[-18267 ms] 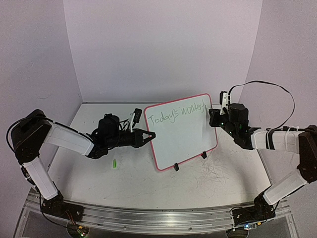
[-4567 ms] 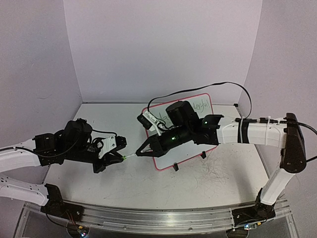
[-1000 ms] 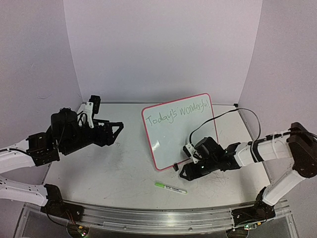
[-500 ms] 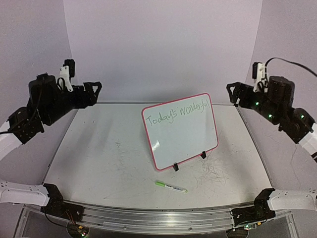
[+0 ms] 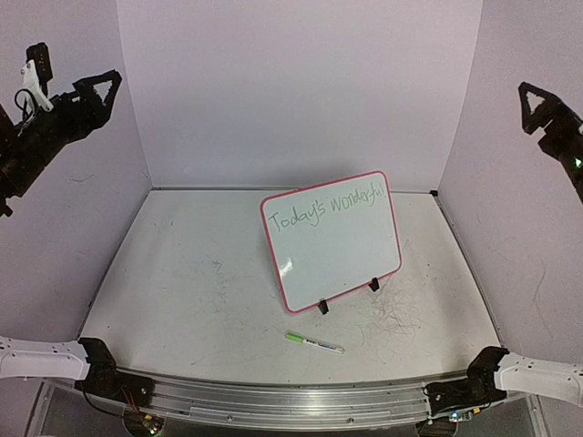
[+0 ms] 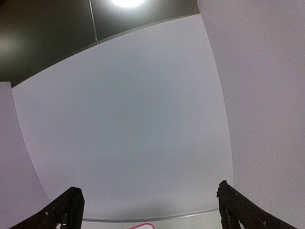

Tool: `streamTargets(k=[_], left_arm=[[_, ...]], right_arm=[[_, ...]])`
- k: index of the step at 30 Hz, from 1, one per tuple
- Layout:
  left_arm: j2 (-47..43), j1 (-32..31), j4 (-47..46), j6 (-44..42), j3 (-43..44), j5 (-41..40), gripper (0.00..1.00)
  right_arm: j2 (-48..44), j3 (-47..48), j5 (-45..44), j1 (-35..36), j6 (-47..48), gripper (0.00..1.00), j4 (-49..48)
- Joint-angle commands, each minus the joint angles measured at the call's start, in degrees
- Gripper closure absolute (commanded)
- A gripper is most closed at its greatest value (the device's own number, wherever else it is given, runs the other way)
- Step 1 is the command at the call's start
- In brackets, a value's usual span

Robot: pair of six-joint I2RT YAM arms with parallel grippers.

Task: Write a sentence on the whiteboard
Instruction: Reset both arms

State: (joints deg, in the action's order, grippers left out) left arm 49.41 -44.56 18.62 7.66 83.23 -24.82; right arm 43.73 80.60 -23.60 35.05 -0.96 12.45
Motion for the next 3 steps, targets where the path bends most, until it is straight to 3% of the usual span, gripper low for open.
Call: streamTargets(k=[1, 3], left_arm=[[0.79, 0.08, 1.01, -1.88, 1.65, -0.33, 0.08], [0.91, 0.08, 1.14, -1.8, 1.5, -0.29, 0.08]], right_arm=[[-0.07, 0.65, -2.52, 0.03, 4.07, 0.02, -3.55], [-0.33, -0.46, -2.42, 0.03, 3.72, 0.02, -3.93]])
